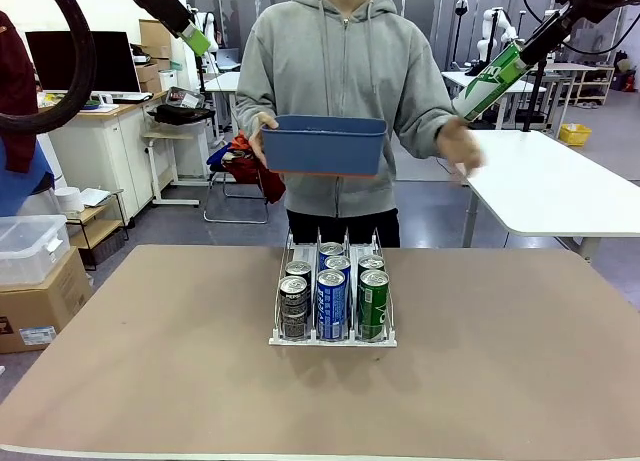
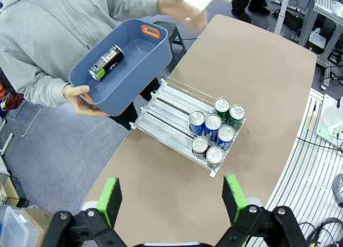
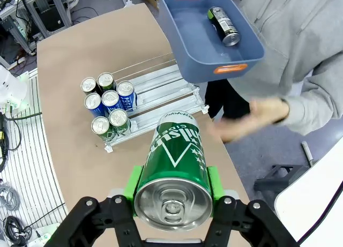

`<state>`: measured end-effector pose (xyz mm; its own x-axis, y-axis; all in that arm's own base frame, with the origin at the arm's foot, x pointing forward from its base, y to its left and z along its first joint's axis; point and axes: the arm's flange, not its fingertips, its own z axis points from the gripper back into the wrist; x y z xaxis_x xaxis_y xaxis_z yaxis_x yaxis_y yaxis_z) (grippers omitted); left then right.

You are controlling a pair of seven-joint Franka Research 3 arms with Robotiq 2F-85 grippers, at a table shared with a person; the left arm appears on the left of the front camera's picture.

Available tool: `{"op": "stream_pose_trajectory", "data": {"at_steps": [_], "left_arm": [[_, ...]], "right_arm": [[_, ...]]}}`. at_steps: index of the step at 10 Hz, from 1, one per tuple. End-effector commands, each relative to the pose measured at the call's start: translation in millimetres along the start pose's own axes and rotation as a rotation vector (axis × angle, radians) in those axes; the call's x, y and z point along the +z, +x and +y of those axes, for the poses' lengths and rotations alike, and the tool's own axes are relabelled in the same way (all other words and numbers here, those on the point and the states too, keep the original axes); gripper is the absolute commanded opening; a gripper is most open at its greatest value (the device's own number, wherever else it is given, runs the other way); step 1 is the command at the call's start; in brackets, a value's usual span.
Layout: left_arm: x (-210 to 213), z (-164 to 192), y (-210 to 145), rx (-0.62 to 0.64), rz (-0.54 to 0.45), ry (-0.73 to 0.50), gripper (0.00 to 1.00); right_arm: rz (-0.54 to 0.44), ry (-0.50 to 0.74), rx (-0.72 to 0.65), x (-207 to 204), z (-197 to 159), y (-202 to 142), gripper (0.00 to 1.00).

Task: Fill the beverage cans into the dispenser.
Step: Place the picked Sprite in the line of the Automatic Can Dispenser with the same cans.

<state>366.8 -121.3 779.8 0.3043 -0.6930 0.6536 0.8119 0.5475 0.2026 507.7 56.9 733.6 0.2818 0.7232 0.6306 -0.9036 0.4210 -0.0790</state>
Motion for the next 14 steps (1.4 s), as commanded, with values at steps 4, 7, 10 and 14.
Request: {"op": "stream_pose_trajectory", "data": {"at_steps": [4, 7, 10, 14], "left_arm": [[0.2, 1.2, -1.7, 0.004, -0.001, -0.003, 1.0], [0.2, 1.2, -1.7, 0.004, -0.001, -0.003, 1.0], [0.2, 1.2, -1.7, 0.004, -0.001, -0.003, 1.0], [0.2, 1.2, -1.7, 0.004, -0.001, -0.003, 1.0]], "right_arm": [[-0.005, -0.003, 0.003, 2.0, 1.3, 1.2, 0.0], [0.0, 0.0, 0.0, 0.0, 0.0, 0.0, 0.58], [0.0, -0.037, -0.147, -2.8, 78.7, -25.8, 0.58], [0.118, -0.029, -0.061, -31.3, 160.9, -69.0, 0.58]]}}
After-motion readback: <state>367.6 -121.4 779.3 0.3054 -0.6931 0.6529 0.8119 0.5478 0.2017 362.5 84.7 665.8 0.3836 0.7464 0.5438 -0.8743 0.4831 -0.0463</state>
